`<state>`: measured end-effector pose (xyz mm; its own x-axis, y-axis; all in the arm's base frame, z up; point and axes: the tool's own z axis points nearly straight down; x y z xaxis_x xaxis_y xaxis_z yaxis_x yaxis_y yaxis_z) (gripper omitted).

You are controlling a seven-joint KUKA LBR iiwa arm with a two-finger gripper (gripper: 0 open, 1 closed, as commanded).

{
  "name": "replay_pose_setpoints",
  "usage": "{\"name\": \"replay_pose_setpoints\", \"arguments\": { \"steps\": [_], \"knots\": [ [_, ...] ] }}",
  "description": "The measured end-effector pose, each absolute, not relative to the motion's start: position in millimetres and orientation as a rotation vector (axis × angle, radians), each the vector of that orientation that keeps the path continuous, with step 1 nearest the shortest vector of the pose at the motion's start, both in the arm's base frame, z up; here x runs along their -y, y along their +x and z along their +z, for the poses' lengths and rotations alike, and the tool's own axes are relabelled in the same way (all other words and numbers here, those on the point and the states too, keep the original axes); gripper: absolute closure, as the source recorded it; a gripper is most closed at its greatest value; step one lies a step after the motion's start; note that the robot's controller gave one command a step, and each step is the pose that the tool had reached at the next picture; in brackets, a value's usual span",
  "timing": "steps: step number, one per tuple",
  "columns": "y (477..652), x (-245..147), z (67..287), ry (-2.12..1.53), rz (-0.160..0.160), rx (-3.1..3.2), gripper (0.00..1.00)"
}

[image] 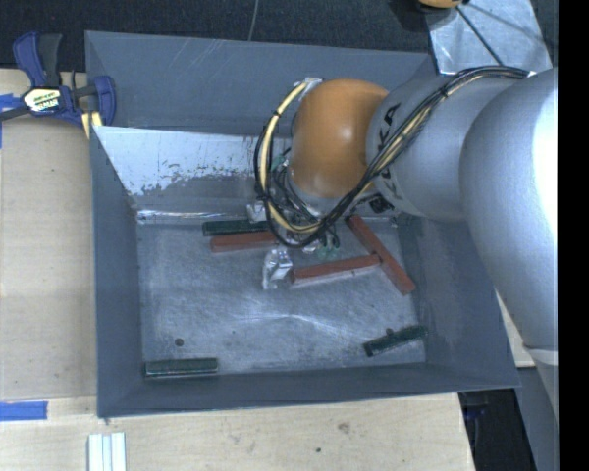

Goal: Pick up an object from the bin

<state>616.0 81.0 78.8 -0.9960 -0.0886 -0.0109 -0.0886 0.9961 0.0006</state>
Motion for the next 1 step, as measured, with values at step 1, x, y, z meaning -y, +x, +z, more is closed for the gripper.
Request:
{"name": "replay_pose_setpoints", "arguments": {
  "steps": [1],
  "knots": [
    [616.1,-80.8,79.2,-0.137,0.002,-3.127,1.0]
  ]
}}
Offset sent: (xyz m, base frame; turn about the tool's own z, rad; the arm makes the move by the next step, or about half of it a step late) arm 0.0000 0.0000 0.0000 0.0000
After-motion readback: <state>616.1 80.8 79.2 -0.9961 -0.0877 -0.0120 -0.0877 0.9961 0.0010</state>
